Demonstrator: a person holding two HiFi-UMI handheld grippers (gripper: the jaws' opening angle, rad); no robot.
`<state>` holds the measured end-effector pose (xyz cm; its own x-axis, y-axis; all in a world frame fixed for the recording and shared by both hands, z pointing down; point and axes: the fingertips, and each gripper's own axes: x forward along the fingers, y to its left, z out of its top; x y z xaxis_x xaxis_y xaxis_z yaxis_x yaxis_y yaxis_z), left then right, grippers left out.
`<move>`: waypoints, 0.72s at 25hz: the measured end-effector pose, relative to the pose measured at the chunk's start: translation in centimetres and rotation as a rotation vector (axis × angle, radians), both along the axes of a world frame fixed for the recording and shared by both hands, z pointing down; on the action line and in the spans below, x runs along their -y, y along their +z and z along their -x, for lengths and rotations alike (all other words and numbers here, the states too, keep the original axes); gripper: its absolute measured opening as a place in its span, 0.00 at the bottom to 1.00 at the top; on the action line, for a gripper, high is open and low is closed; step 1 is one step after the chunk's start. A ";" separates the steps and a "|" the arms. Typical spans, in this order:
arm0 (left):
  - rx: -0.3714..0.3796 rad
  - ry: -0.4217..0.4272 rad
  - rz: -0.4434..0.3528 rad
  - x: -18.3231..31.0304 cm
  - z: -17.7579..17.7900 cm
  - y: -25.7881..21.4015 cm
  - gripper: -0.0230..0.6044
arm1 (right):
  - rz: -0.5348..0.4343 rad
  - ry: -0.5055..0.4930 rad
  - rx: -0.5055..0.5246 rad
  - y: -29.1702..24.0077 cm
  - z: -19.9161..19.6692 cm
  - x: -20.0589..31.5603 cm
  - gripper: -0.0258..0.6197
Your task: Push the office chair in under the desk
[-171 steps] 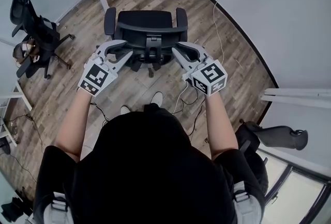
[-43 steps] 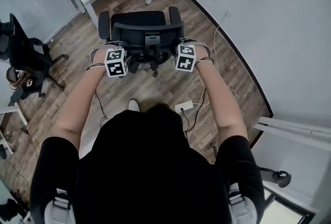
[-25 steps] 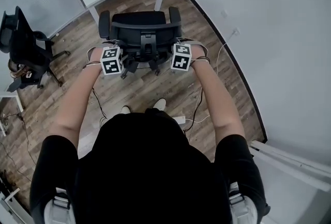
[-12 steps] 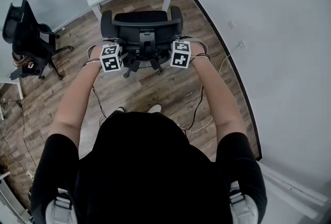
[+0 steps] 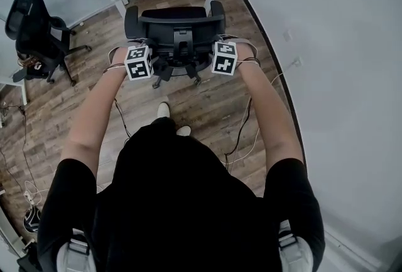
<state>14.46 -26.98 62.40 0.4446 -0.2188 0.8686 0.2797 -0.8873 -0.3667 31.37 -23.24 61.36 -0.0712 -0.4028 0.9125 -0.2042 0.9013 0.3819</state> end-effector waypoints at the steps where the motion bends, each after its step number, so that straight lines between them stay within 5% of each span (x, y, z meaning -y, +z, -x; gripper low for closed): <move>1: -0.002 -0.003 -0.001 0.1 -0.2 0.0 0.17 | 0.000 -0.005 -0.001 0.0 -0.2 0.2 0.23; 10: -0.015 -0.041 0.000 0.6 -1.4 -0.2 0.17 | 0.013 -0.035 -0.015 0.0 -1.7 1.7 0.23; 18: -0.008 -0.079 0.035 4.6 -6.8 0.0 0.17 | 0.037 -0.069 -0.021 0.3 -7.4 6.8 0.23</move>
